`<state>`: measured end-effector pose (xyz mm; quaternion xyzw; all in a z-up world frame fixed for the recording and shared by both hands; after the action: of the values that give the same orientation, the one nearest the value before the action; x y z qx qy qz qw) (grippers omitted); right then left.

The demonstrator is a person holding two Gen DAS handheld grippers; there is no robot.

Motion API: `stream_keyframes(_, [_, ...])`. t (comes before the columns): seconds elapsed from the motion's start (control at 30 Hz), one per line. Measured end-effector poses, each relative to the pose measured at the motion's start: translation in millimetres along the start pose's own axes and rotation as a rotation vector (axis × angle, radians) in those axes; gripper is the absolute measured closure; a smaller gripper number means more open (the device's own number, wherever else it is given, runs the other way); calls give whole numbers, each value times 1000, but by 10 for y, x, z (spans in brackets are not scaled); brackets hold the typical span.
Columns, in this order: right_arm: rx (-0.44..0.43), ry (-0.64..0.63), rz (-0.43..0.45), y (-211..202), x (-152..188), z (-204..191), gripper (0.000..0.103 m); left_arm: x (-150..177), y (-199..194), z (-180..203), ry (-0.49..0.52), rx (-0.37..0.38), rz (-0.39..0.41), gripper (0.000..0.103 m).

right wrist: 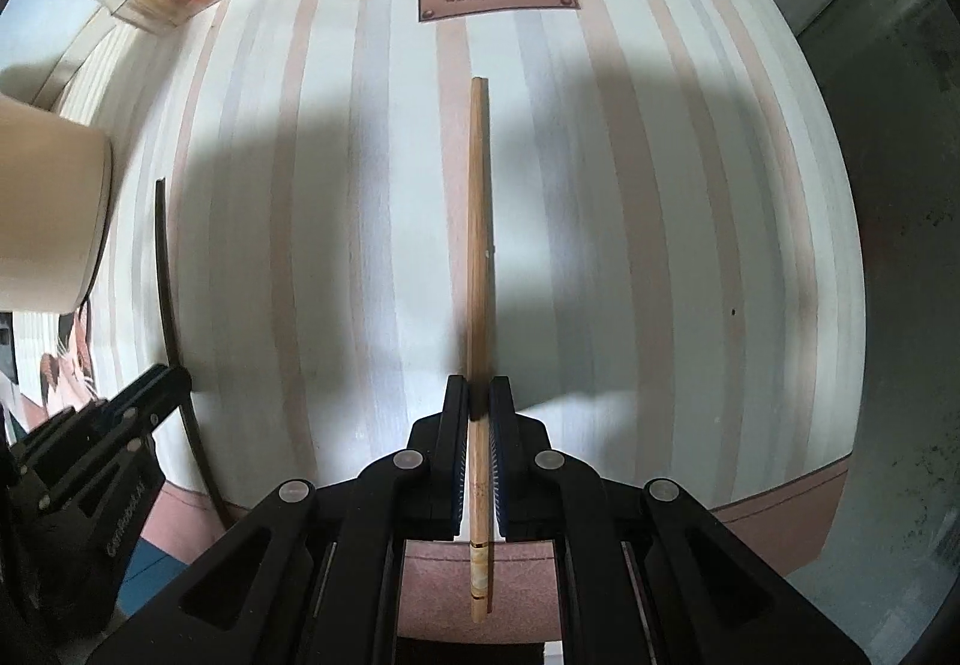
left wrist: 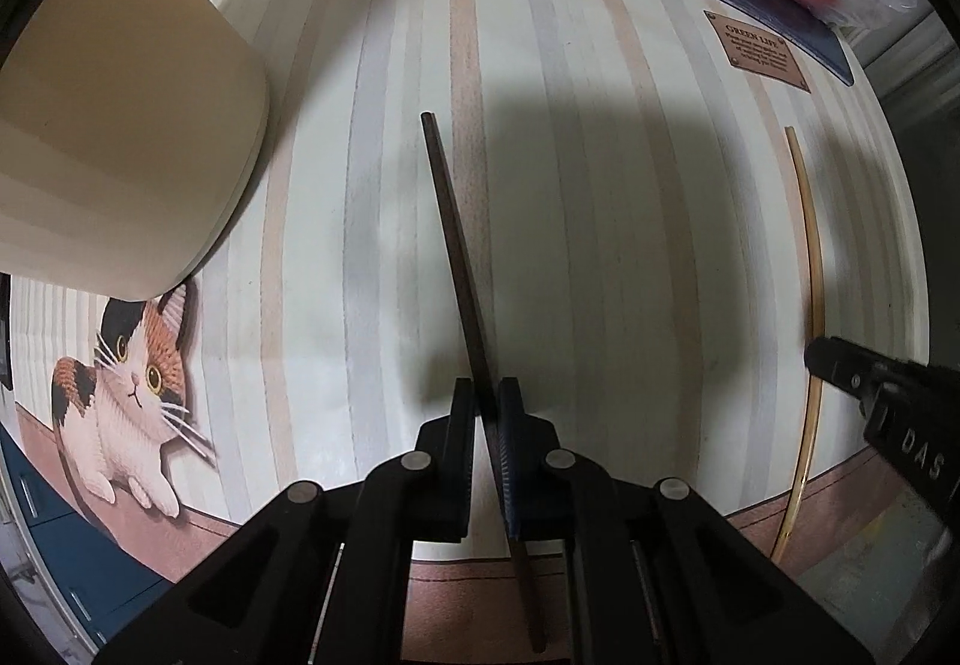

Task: Organize utensils
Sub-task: 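Grasp a black chopstick with the left tool while the right tool grasps a wooden chopstick, then lift both chopsticks upright and carry them over the beige holder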

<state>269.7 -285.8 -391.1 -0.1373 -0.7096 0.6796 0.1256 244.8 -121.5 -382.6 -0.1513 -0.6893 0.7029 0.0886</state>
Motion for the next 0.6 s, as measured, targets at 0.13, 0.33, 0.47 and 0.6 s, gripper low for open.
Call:
stream_keyframes(0.13, [23,0,-2,-8,-166,40,95,13,22,-44,-3,6,0,98])
stream_keyframes(0.33, [40,-20,-25,18,-2,-193,96,-65,186,-236,0,6,0,97])
stream_keyframes(0.47, [41,-59,-38,12,51,-368,96,-119,214,-204,19,-10,-2,97])
stream_keyframes(0.6, [57,-64,-42,10,66,-471,96,-176,199,-178,18,-11,-9,97])
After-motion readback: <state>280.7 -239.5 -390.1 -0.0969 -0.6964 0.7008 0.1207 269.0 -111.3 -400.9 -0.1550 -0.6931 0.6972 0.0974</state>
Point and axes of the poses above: each gripper's, at about its wrist camera, not at the fingertips, and y roughly the way its jaws point, z to its right, x to its underside, the point moved 8 cm from there along y, roughly the way its jaws point, and after that the axes turned 10 degrees about y, right-handed, at the moved point
